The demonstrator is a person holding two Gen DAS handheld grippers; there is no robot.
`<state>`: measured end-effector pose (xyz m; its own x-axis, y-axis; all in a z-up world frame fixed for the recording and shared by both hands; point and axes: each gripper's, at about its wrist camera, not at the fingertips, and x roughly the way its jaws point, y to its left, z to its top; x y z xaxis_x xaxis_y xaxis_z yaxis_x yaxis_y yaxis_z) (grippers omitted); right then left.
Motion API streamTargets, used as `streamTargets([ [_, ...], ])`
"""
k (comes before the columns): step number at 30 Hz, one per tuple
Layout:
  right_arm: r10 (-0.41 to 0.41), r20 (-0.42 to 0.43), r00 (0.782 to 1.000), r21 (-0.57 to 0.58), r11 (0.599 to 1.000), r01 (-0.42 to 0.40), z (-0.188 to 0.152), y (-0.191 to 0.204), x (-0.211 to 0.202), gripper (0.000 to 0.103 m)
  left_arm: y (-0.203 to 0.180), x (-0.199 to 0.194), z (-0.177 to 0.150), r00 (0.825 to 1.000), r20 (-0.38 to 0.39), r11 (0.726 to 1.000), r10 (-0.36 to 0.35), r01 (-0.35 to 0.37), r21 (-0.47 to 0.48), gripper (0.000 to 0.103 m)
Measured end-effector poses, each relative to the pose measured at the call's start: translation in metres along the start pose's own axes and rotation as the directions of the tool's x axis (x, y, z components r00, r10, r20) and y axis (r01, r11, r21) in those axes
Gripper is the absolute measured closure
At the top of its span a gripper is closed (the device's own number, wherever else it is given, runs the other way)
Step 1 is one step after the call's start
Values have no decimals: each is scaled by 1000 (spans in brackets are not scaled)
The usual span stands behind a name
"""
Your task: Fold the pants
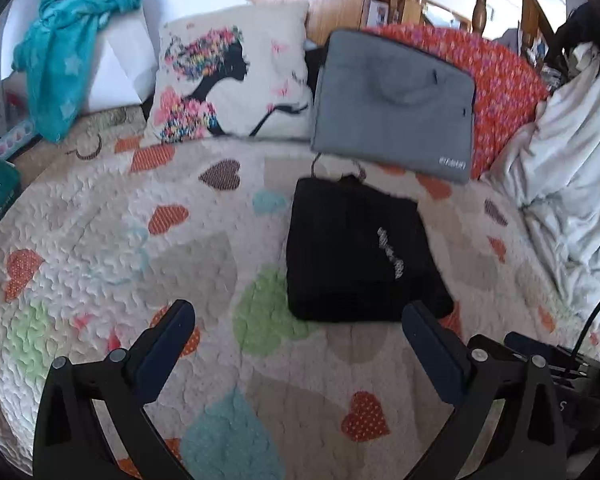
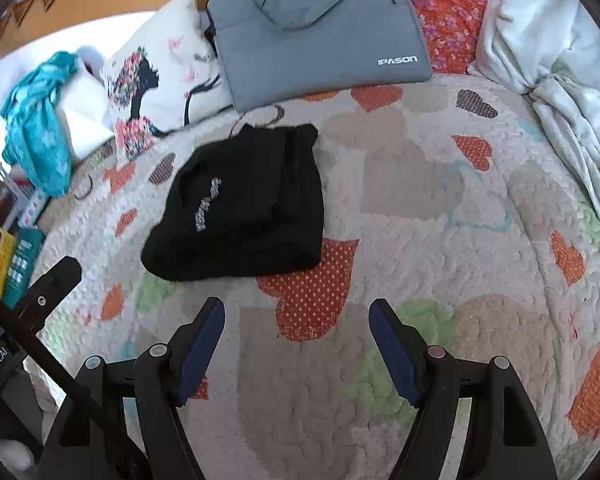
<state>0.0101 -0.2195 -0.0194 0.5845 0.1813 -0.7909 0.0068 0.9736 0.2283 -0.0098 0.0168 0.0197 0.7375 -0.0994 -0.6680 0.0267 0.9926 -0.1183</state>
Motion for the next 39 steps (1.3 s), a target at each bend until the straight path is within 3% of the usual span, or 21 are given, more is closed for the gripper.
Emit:
streamTargets([
  [7, -44, -37, 998, -76, 996, 41, -8, 7, 18, 24, 3, 21, -5, 996, -89, 1000, -6, 6, -3, 0],
  [21, -22, -50, 999, -59, 998, 19, -5, 12, 27, 23, 5, 34, 0, 992, -122, 1000, -17, 15, -13, 0],
  [24, 9, -36, 999, -28, 1000, -10, 13, 9, 18, 23, 8, 35, 16, 995, -99, 999, -12, 9, -31, 0],
  [26, 32, -21, 999, -7, 999, -33, 37, 5, 10, 23, 12, 41, 36, 992, -112, 996, -50, 42, -73, 0],
  [29, 74, -16, 997, 34, 997, -73, 78, 1, 15, 11, 22, 62, 70, 982, -130, 980, -136, 115, -161, 0],
  [33, 60, -30, 998, 63, 996, -58, 116, -7, 57, 11, 29, 119, 91, 971, -202, 981, -128, 95, -168, 0],
  [35, 92, -55, 994, 117, 989, -85, 124, -17, 84, 11, 38, 143, 89, 954, -240, 965, -181, 126, -228, 0],
  [36, 116, -65, 991, 149, 983, -106, 127, -21, 96, 11, 42, 160, 85, 936, -270, 951, -226, 152, -269, 0],
  [39, 185, -95, 978, 195, 967, -164, 132, -25, 126, 11, 41, 191, 77, 901, -335, 939, -277, 180, -292, 0],
])
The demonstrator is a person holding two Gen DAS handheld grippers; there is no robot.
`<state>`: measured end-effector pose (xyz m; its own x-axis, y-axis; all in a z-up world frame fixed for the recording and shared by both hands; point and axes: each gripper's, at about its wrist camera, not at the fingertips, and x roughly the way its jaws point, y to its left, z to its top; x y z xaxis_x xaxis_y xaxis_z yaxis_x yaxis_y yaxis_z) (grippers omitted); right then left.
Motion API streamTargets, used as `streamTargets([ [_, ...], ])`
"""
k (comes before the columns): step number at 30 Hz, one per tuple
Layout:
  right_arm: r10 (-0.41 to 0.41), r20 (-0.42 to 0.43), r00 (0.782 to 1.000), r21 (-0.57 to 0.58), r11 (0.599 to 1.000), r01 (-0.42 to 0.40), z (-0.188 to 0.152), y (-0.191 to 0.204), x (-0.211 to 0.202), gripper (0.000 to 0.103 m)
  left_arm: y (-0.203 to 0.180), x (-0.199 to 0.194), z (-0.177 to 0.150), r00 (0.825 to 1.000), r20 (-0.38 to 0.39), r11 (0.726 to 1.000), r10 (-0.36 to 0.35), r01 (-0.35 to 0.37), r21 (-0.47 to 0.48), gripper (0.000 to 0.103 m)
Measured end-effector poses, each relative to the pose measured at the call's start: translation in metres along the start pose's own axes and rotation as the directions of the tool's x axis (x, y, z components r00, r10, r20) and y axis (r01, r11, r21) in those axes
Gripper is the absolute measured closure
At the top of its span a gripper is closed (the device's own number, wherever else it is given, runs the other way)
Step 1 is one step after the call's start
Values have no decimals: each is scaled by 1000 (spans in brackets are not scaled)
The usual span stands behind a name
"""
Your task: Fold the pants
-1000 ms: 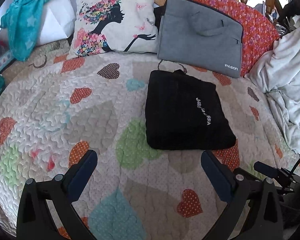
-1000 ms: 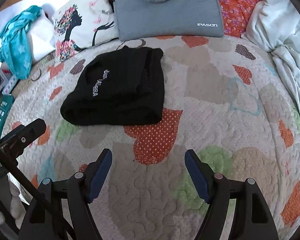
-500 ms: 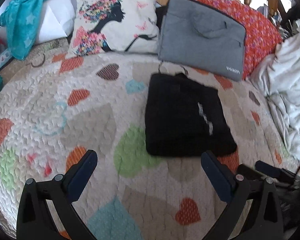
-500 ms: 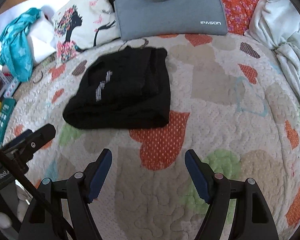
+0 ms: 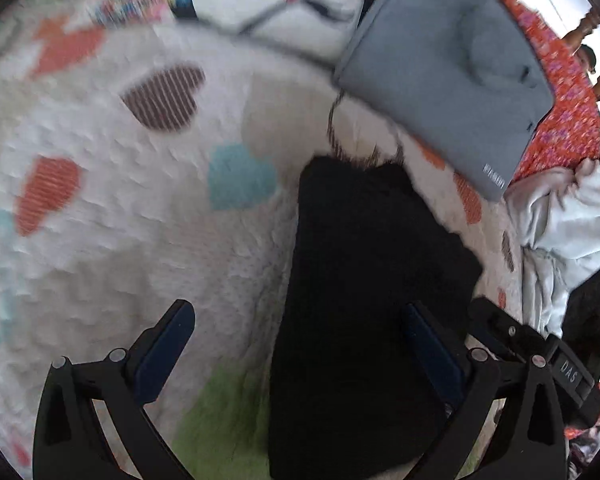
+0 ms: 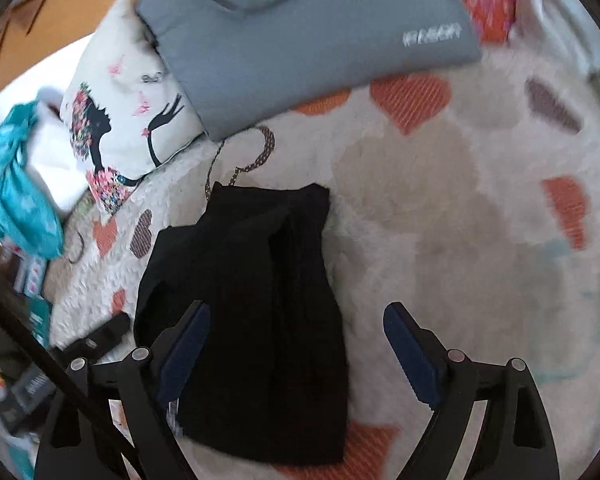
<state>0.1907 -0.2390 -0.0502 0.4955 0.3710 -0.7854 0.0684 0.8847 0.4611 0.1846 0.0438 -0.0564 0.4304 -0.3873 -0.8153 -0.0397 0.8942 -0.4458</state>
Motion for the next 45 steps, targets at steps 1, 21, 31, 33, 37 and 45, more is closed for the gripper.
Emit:
streamTargets([
  [1, 8, -17, 1000, 2, 1000, -8, 2, -1, 11, 12, 0, 8, 1, 1000, -15, 1000, -7, 7, 2, 0],
  [21, -38, 16, 999, -3, 999, 38, 26, 5, 24, 60, -24, 24, 16, 995, -42, 993, -90, 86, -74, 45],
  [31, 226, 181, 957, 90, 966, -244, 47, 1, -25, 44, -15, -34, 26, 958, 150, 955, -244, 264, -133, 46],
  [33, 297, 133, 945, 114, 943, -313, 46, 1, -8, 44, -21, -16, 21, 961, 93, 953, -261, 272, -136, 46],
  [37, 223, 46, 974, 217, 949, -228, 39, -23, 35, 64, -29, 3, 19, 988, 49, 986, -145, 148, -80, 44],
  [45, 298, 132, 946, 185, 930, -318, 57, -10, 5, 52, -18, -24, 21, 975, 116, 962, -187, 206, -179, 45],
])
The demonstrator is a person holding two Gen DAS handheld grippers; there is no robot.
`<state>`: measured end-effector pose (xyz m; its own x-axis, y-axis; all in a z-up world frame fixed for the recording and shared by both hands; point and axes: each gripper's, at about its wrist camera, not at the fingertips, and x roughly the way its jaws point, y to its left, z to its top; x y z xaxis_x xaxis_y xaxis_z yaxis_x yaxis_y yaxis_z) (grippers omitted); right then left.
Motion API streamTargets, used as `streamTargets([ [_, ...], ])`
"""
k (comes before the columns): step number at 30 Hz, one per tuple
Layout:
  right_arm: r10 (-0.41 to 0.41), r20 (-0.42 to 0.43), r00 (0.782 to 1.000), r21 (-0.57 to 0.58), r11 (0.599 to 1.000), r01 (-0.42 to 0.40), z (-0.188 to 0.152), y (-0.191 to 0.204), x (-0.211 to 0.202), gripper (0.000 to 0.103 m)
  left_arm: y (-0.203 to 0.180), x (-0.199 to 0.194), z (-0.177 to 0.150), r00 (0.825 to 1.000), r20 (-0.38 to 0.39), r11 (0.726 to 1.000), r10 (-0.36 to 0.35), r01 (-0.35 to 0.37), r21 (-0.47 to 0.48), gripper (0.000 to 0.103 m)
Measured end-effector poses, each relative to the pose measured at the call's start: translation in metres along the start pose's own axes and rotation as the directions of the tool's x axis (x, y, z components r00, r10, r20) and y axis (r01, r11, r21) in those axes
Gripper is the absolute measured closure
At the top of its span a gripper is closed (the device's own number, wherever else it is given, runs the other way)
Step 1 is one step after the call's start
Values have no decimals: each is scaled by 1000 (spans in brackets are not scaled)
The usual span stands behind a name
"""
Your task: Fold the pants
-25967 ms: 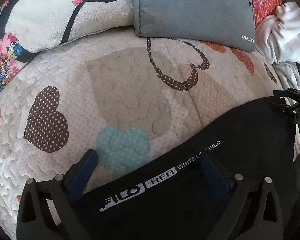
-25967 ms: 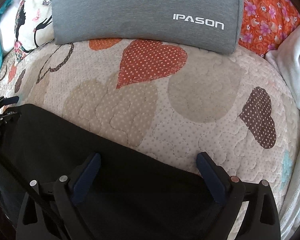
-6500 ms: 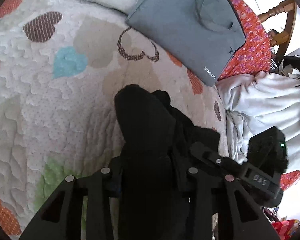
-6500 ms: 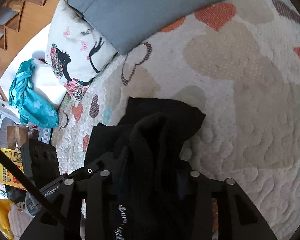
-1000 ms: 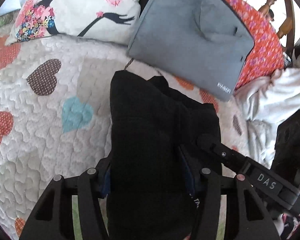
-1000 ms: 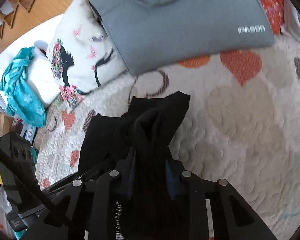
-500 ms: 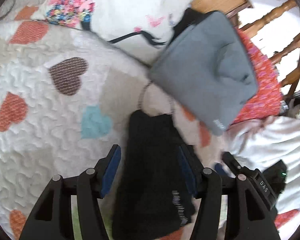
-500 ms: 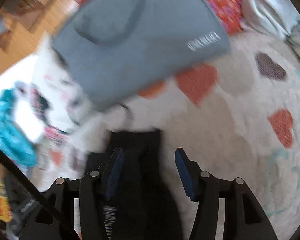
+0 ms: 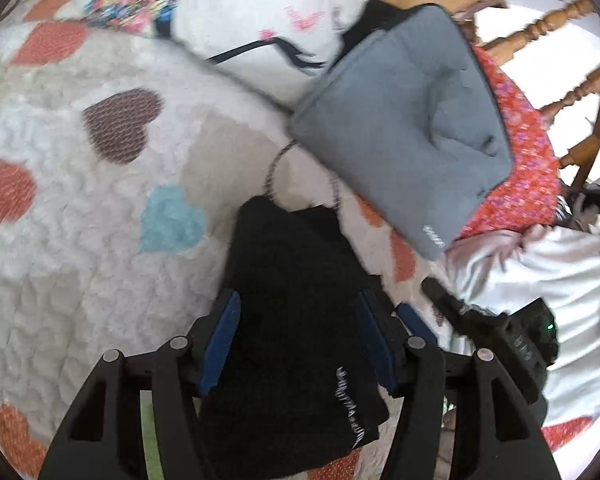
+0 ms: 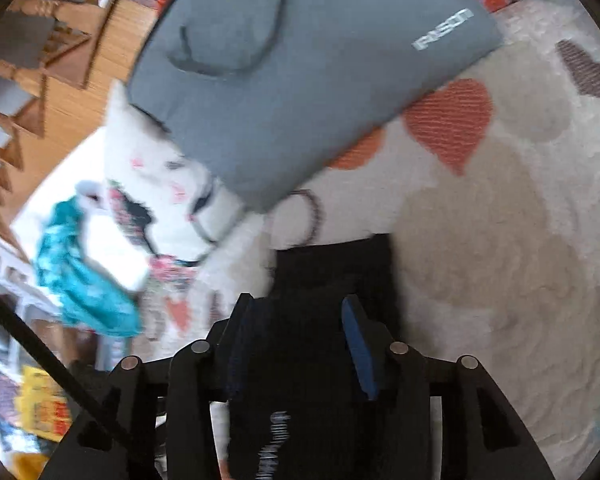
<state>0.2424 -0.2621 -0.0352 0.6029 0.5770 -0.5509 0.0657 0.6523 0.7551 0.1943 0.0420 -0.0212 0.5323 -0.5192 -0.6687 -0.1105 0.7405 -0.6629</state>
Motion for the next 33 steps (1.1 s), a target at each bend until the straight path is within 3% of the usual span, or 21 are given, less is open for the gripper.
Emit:
streamTargets([
  [3, 52, -70, 996, 20, 998, -51, 7, 11, 20, 51, 11, -3, -15, 999, -36, 998, -16, 14, -67, 45],
  [5, 100, -155, 983, 25, 995, -97, 13, 20, 46, 51, 11, -7, -30, 1000, -27, 998, -9, 7, -63, 45],
  [7, 78, -220, 972, 5, 997, -79, 20, 29, 76, 49, 9, -9, -38, 1000, -7, 999, 10, -10, -49, 45],
  [10, -40, -287, 957, 7, 999, 44, 30, 25, 118, 48, 14, -7, -42, 1000, -6, 998, 22, -23, -60, 45],
  [13, -213, -220, 952, -93, 976, 197, 43, 34, 134, 48, 22, -4, -40, 999, -25, 995, 25, -27, -95, 45],
  [15, -270, -165, 949, -126, 960, 251, 48, 48, 132, 46, 28, -6, -38, 999, -30, 992, 17, -21, -123, 45],
  [16, -245, -159, 956, -127, 966, 227, 48, 54, 127, 45, 30, -8, -37, 999, -35, 991, 7, -12, -135, 45],
  [18, -118, -191, 975, -93, 990, 102, 39, 66, 115, 45, 35, -15, -38, 999, -45, 986, 4, -12, -164, 45],
  [21, -23, -232, 972, -63, 998, 9, 19, 80, 106, 36, 42, -18, -45, 997, -71, 978, -13, -2, -211, 45],
  [24, -53, -277, 959, -74, 997, 34, 5, 82, 126, 30, 42, -12, -51, 995, -103, 978, -4, -17, -209, 45],
  [26, -167, -289, 943, -93, 985, 146, 4, 70, 147, 30, 42, -7, -53, 992, -125, 980, 5, -29, -197, 44],
  [28, -279, -284, 917, -150, 958, 245, 2, 66, 167, 38, 46, -4, -55, 989, -150, 976, -1, -32, -215, 44],
  [30, -266, -255, 929, -131, 962, 240, 1, 81, 159, 35, 50, -6, -53, 987, -159, 971, -25, -14, -240, 44],
  [33, -114, -251, 961, -123, 989, 85, -8, 105, 125, 35, 55, -22, -45, 992, -118, 967, -36, 6, -253, 44],
])
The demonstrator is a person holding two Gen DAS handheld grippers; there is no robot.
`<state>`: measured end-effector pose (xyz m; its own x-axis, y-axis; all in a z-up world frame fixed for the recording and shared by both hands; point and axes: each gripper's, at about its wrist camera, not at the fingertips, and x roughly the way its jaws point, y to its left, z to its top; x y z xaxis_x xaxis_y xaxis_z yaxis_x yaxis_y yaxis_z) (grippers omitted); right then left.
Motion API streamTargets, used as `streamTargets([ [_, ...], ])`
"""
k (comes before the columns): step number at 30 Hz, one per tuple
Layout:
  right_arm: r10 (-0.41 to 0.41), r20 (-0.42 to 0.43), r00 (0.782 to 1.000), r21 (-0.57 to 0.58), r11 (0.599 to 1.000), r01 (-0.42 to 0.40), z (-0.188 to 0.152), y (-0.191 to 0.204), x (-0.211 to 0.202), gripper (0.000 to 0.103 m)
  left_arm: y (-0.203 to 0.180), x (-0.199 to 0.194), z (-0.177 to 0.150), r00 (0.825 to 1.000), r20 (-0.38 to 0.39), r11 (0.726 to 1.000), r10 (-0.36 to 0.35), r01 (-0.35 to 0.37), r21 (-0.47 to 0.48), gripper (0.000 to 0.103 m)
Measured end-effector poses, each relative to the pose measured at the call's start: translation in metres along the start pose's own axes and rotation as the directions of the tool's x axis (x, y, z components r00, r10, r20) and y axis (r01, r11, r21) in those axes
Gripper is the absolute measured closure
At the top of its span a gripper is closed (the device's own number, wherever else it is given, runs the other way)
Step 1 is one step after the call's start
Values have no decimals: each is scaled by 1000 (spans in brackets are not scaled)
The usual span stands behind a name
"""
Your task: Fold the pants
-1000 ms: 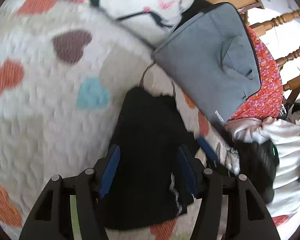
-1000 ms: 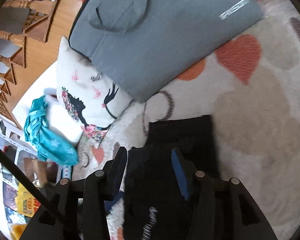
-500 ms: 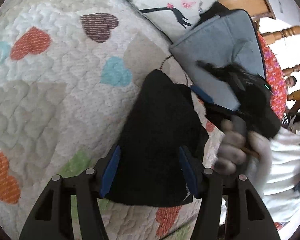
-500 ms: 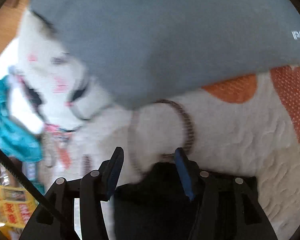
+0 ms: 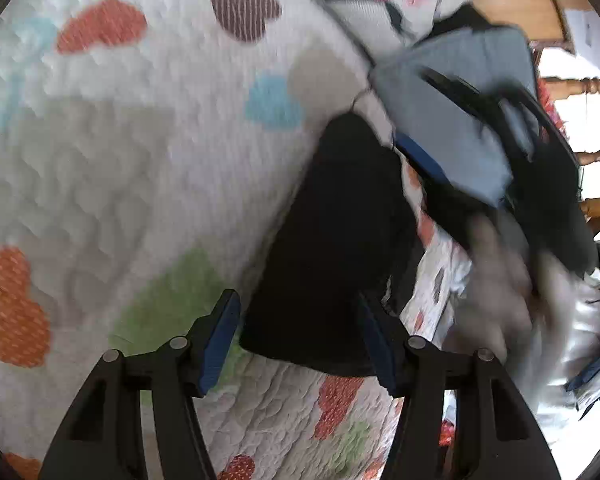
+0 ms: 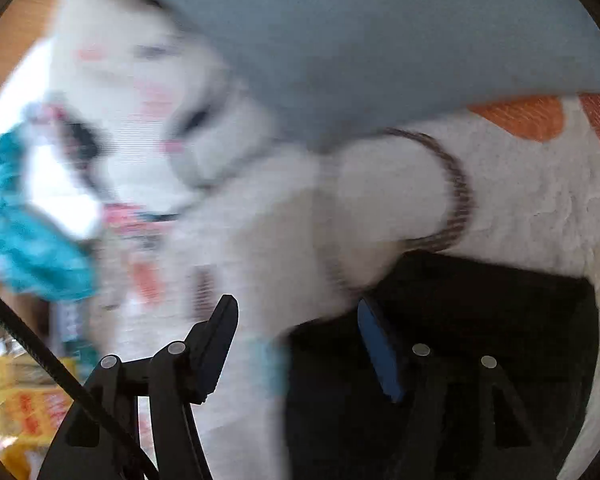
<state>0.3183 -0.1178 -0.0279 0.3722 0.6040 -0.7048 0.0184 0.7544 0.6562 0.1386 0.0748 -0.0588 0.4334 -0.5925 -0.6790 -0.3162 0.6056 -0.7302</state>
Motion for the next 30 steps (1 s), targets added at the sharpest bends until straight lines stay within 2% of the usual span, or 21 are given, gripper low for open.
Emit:
streamTargets([
  [2, 85, 17, 996, -26, 996, -84, -25, 10, -33, 34, 1, -12, 4, 999, 31, 1000, -17, 17, -6, 44],
  [5, 129, 41, 991, -24, 991, -129, -70, 0, -76, 28, 2, -24, 6, 998, 66, 1000, -25, 25, 5, 45],
  [8, 129, 51, 990, 35, 991, -130, -99, -33, -94, 28, 1, -25, -1, 998, 60, 999, 1, -4, 49, 44],
  [9, 100, 46, 994, 67, 992, -103, -109, -50, -93, 27, -3, -17, -5, 999, 42, 996, 32, -36, 79, 44],
  [11, 27, 42, 999, 129, 991, -32, -116, -85, -91, 28, -7, 1, -9, 996, -11, 990, 85, -83, 113, 42],
  [13, 43, 65, 997, 155, 986, -53, -122, -108, -93, 44, -1, 23, -15, 988, -109, 989, 107, -94, 117, 34],
  [14, 52, 77, 996, 162, 985, -64, -125, -111, -99, 46, 2, 26, -16, 987, -122, 991, 104, -91, 102, 34],
  [18, 30, 145, 989, 107, 993, -46, -137, -100, -128, 37, -2, -2, -21, 995, -34, 991, 94, -90, 103, 35],
  [21, 35, 156, 987, 91, 995, -49, -145, -103, -135, 28, -6, -16, -28, 992, 15, 978, 123, -123, 168, 35],
  [24, 13, 64, 998, 147, 989, -22, -144, -124, -113, 27, -2, 4, -30, 982, -73, 968, 174, -157, 194, 35],
  [26, 27, 74, 997, 162, 986, -39, -143, -129, -115, 27, 7, 10, -30, 979, -137, 979, 150, -128, 157, 35],
  [28, 25, 89, 996, 104, 994, -34, -142, -117, -127, 27, 6, 4, -31, 979, -133, 977, 151, -128, 169, 35],
  [30, -20, 108, 994, 35, 999, 17, -144, -109, -138, 27, 1, -7, -32, 983, -97, 970, 153, -131, 202, 35],
])
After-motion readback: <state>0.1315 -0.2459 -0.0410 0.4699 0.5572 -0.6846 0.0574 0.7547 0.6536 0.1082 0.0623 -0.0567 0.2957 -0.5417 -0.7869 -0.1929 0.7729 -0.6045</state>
